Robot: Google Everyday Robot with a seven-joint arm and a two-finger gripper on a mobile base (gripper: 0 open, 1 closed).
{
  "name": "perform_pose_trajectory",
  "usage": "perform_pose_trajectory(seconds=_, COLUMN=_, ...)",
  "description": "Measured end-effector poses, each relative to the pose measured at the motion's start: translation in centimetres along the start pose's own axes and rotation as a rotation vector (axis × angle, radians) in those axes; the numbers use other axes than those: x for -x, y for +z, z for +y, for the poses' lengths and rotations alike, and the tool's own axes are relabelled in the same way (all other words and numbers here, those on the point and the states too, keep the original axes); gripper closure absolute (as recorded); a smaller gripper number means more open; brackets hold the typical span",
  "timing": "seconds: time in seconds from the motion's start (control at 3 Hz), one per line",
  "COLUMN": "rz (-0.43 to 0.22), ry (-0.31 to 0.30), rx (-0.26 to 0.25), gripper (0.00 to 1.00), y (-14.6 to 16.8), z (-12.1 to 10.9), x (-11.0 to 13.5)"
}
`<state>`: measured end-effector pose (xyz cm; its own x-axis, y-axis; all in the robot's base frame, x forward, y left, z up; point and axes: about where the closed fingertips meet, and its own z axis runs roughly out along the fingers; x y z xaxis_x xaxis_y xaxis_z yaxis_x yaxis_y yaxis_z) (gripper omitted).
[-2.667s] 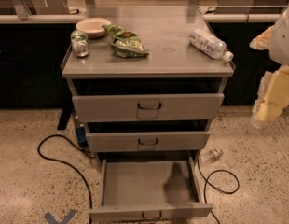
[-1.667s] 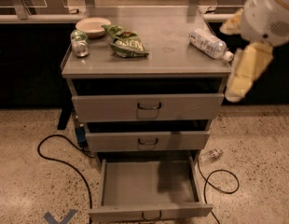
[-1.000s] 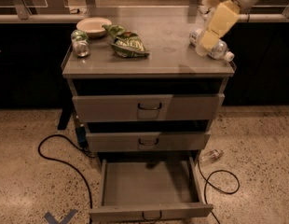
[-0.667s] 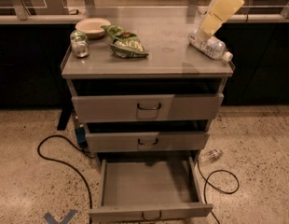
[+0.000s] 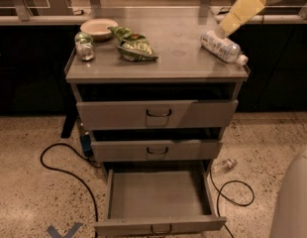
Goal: Place blue plastic bottle into bottom drawer
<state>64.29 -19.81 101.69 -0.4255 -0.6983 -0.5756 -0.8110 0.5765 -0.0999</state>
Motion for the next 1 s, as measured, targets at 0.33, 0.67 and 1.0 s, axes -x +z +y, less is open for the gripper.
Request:
perform_pose_trajectory(seconds=0.33, rz=-0.014, ry=0.046, rx=-0.014, gripper=0.00, y=0.6, z=-1.2, x=0.2)
perform_pose_trajectory(seconds=0.67, rz=-0.014, ry=0.046, rx=-0.014, gripper=0.00, y=0.6, z=-1.2, x=0.2)
perform_pose_trajectory(seconds=1.0, rz=-0.056, ry=0.074, rx=-0.008, gripper=0.00, y=1.9, z=-2.9, x=0.8)
